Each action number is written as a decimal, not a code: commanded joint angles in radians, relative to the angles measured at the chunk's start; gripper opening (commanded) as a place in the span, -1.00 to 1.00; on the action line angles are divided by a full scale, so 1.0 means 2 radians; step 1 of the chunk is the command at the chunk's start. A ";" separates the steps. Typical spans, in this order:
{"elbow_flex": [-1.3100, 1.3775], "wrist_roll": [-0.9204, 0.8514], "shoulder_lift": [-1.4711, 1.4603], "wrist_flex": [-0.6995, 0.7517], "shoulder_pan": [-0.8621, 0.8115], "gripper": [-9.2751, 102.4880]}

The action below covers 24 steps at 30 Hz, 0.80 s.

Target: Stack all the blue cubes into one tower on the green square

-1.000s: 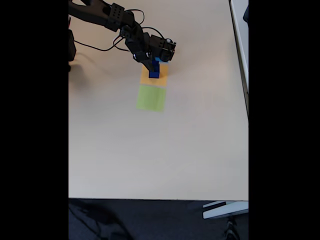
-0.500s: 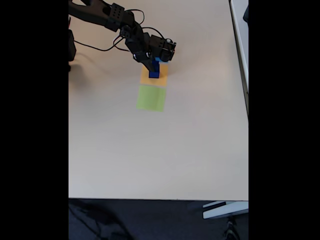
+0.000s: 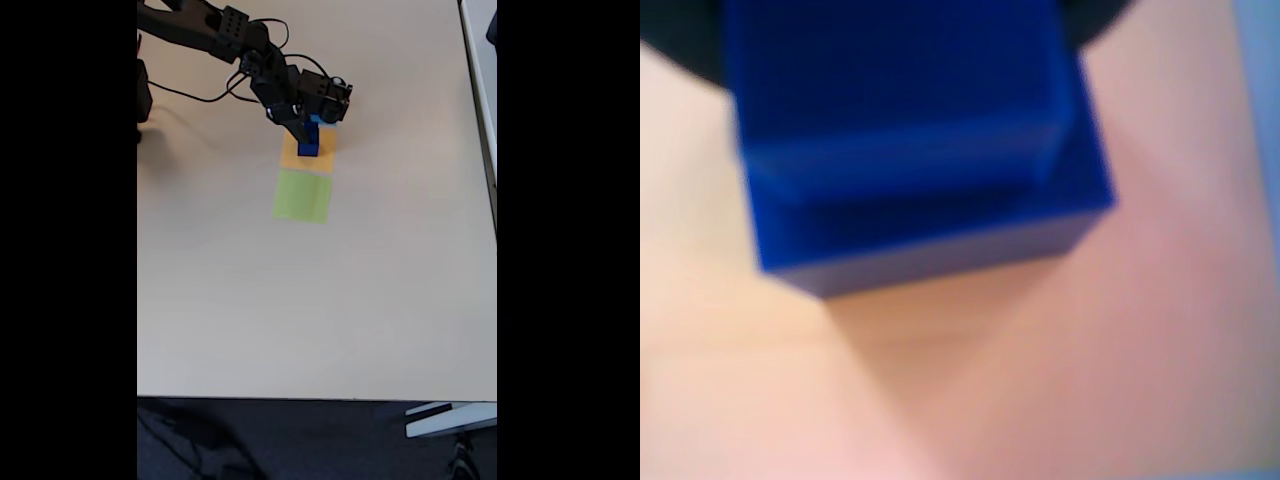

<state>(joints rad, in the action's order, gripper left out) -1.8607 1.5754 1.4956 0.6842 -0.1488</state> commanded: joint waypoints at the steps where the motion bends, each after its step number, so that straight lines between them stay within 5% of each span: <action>1: 0.003 0.003 0.010 -0.008 0.005 -0.59; 24: 0.009 0.003 0.012 -0.006 0.010 -0.55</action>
<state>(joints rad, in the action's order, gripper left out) -1.8607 1.5754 1.4956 0.6842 -0.1427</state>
